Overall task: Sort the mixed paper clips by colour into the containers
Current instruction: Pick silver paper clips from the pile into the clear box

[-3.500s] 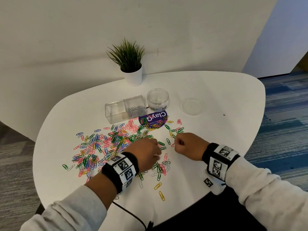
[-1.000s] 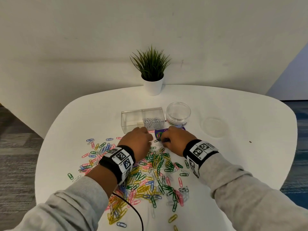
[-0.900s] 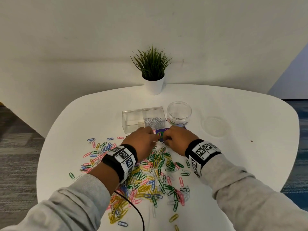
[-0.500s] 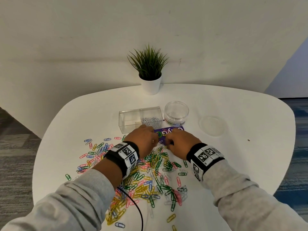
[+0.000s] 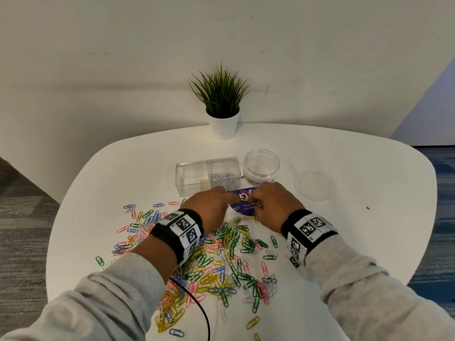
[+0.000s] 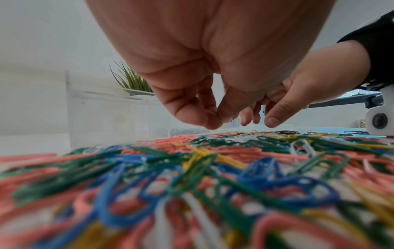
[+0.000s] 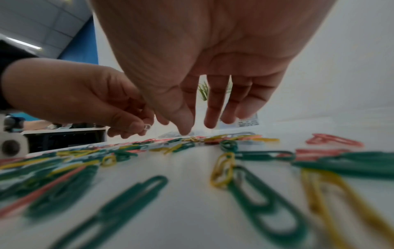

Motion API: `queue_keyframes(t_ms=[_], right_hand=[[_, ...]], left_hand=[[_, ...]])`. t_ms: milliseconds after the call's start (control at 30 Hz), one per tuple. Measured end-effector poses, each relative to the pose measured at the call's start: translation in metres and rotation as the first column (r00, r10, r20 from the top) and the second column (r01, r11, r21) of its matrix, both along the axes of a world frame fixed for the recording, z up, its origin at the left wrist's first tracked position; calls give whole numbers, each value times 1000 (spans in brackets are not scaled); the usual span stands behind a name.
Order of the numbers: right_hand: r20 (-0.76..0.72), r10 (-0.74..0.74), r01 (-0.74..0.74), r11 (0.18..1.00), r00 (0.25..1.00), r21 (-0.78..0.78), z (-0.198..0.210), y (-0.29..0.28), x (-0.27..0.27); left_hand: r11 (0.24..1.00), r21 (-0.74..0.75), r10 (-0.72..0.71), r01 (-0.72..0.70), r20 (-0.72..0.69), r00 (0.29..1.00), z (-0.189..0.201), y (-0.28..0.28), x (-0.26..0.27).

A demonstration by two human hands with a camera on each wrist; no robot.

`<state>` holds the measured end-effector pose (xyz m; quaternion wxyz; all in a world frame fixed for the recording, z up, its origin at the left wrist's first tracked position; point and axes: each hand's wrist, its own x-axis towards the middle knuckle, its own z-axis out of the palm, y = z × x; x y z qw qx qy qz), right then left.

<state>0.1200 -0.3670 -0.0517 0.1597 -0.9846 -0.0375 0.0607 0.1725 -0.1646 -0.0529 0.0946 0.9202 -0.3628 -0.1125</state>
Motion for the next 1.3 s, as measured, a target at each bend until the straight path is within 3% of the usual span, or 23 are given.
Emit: queue_keyframes(t_ms=[167, 300, 600, 700, 800, 867, 933, 1000, 1133, 1300], right_hand=[[-99, 107, -110, 994, 989, -25, 0, 15, -3], [-122, 88, -89, 996, 989, 2, 2, 12, 0], [-97, -3, 0, 1000, 995, -27, -2, 2, 1], [-115, -83, 86, 996, 990, 18, -1, -7, 1], [-120, -116, 122, 992, 986, 37, 0, -13, 1], [-106, -97, 102, 994, 990, 41, 0, -12, 0], [-112, -51, 55, 998, 992, 31, 0, -8, 0], [-127, -17, 20, 1000, 992, 18, 0, -5, -1], [-116, -21, 24, 999, 993, 25, -1, -3, -1], [-46, -26, 26, 1000, 999, 7, -7, -2, -3]], left_hand=[[997, 56, -46, 46, 11, 999, -4, -7, 3], [993, 63, -105, 103, 24, 994, -8, -13, 1], [995, 42, -98, 96, 60, 993, -6, -11, -2], [1000, -4, -29, 29, 13, 999, -2, -5, 1], [972, -171, 142, -160, -112, 984, 6, 7, 7], [901, -295, 237, -317, -276, 931, 12, 12, 11], [803, -396, 245, -446, -462, 852, 20, 15, 15], [720, -457, 228, -522, -555, 800, 28, 16, 21], [663, -509, 260, -549, -531, 806, 40, 13, 40], [690, -499, 336, -524, -420, 843, 45, 4, 62]])
